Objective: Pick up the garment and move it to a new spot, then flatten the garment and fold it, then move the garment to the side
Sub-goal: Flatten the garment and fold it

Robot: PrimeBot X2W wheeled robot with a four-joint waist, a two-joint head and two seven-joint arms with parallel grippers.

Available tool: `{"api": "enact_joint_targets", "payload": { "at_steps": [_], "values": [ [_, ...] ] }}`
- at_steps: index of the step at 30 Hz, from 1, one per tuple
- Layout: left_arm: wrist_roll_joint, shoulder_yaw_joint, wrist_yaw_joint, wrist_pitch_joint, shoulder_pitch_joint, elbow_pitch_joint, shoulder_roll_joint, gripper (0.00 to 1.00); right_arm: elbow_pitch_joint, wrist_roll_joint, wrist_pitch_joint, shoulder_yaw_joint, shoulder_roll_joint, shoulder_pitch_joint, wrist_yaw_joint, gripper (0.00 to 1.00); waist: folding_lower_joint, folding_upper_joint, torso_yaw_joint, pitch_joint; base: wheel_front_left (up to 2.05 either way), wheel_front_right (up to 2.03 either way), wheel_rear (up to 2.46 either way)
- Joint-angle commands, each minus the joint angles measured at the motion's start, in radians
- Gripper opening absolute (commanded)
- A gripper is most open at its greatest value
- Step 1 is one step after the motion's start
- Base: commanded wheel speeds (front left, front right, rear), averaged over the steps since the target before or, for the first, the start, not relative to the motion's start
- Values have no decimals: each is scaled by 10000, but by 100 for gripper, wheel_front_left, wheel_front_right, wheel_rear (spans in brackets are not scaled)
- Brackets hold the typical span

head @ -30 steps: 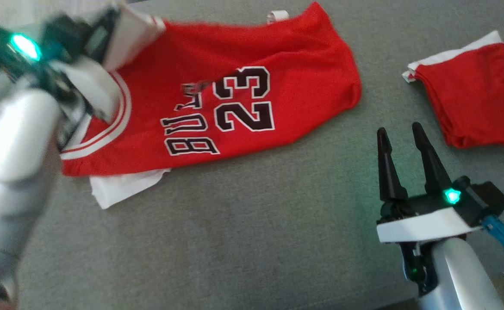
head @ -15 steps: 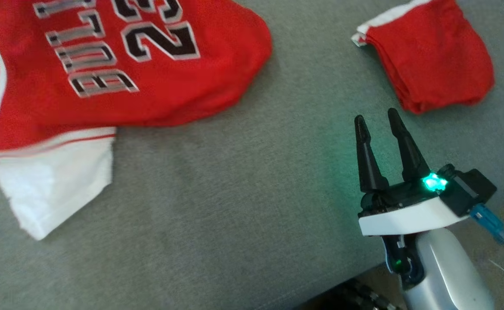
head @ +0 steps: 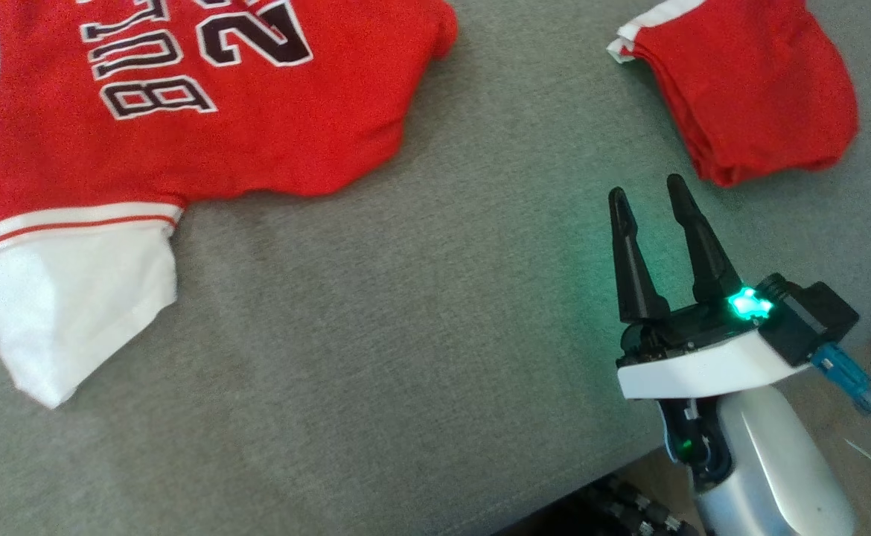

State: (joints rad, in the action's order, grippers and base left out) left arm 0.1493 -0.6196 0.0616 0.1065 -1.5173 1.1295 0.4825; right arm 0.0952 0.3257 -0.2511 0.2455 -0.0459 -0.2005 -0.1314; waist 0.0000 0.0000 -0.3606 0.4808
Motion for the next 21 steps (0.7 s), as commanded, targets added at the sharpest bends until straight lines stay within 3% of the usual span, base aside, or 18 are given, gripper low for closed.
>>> {"api": "enact_joint_targets", "payload": {
  "at_steps": [1,13,17,21],
  "values": [
    [141,179,-26,278,-308,-109,178,100,-288,-143,-107,85,-43,-100,7,100,0,0,252,-168,0,0,0],
    [1420,790,278,1496,1388,-293,-974,100,-114,-959,-107,-696,-43,61,7,100,0,0,1711,-1585,0,0,0],
    [1931,1195,229,1545,2706,-1419,-1440,100,-53,-1273,-107,-1083,-43,273,7,100,0,0,2429,-2256,0,0,0],
    [2230,1606,-124,1549,4421,-3047,-1767,100,32,-1578,-107,-1455,-43,602,7,100,0,0,3179,-2875,0,0,0]
  ]
}}
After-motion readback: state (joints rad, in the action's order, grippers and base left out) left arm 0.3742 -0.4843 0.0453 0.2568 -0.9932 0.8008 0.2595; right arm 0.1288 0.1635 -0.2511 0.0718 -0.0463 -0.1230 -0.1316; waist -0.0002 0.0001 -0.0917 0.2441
